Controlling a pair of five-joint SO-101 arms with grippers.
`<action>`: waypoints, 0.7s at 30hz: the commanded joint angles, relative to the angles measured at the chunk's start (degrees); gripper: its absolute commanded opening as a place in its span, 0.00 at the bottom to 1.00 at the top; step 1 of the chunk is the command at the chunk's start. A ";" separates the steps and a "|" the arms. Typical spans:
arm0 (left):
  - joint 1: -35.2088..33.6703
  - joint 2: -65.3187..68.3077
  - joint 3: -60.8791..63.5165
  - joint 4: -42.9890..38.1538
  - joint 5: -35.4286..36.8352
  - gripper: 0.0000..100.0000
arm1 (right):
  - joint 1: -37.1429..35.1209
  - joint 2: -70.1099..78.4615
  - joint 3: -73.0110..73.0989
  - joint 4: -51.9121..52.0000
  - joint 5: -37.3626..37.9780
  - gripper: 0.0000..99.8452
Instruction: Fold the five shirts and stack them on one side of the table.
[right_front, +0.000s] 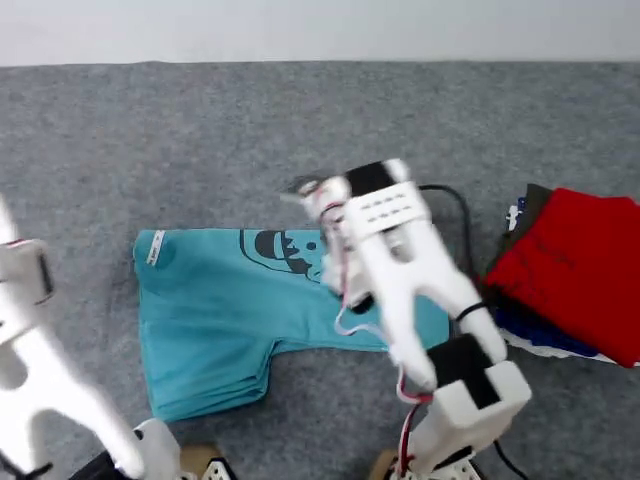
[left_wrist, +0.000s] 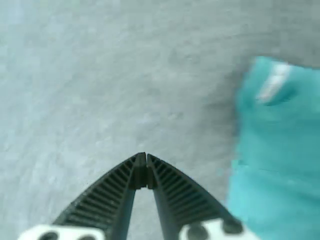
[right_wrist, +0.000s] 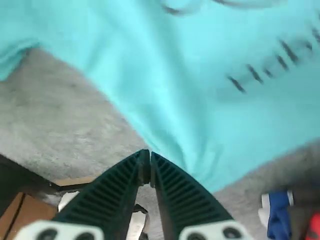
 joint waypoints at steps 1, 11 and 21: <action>-8.26 -0.18 1.45 -2.55 -3.78 0.01 | -8.22 -3.47 -2.90 1.63 3.08 0.01; -15.03 14.51 2.24 -3.08 -13.19 0.01 | -25.80 -3.38 -2.90 -4.26 5.19 0.12; -15.21 20.84 2.24 -6.24 -13.80 0.01 | -37.93 -2.07 -2.55 -12.09 4.92 0.25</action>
